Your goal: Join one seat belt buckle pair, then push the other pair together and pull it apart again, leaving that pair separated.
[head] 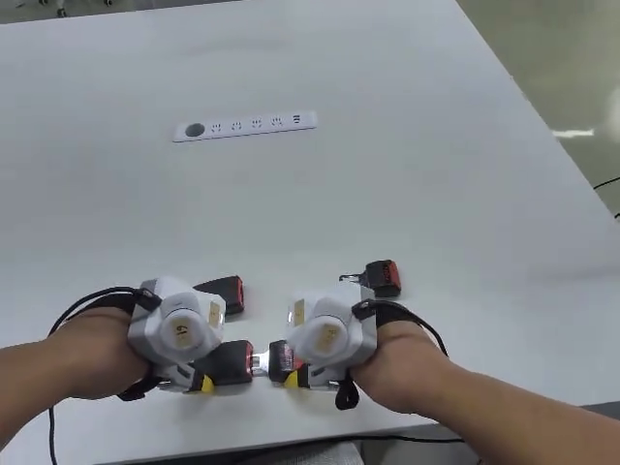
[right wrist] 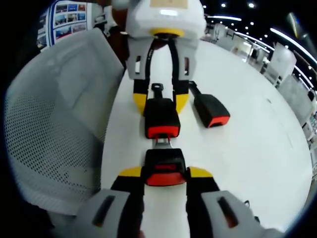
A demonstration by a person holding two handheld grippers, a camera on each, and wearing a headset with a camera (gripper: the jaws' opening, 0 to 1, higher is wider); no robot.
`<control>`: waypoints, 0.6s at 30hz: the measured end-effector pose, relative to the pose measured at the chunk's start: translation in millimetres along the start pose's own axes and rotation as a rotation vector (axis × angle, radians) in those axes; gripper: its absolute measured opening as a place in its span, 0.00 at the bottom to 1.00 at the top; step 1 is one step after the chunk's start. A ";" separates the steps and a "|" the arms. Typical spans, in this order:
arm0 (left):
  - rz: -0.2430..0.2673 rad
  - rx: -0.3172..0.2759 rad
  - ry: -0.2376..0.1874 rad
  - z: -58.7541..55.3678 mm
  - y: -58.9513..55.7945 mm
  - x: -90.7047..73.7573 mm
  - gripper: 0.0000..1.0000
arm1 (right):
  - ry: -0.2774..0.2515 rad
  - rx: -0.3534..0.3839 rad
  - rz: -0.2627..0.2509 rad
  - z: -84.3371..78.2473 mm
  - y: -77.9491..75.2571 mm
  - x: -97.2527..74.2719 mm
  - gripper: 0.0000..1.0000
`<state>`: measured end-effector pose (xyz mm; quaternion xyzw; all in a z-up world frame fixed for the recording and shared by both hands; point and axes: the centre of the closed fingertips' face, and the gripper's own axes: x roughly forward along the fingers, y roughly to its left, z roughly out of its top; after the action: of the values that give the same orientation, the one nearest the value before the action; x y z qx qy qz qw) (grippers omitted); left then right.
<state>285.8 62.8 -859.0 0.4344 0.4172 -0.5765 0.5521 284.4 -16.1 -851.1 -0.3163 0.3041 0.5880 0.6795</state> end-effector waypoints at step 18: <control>0.001 0.000 -0.003 -0.2 2.2 0.9 0.31 | 0.017 -0.008 -0.004 10.1 -0.1 10.5 0.28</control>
<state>288.0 62.7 -859.9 0.4339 0.4163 -0.5770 0.5528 286.3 -1.7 -853.2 -0.3246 0.3070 0.5849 0.6769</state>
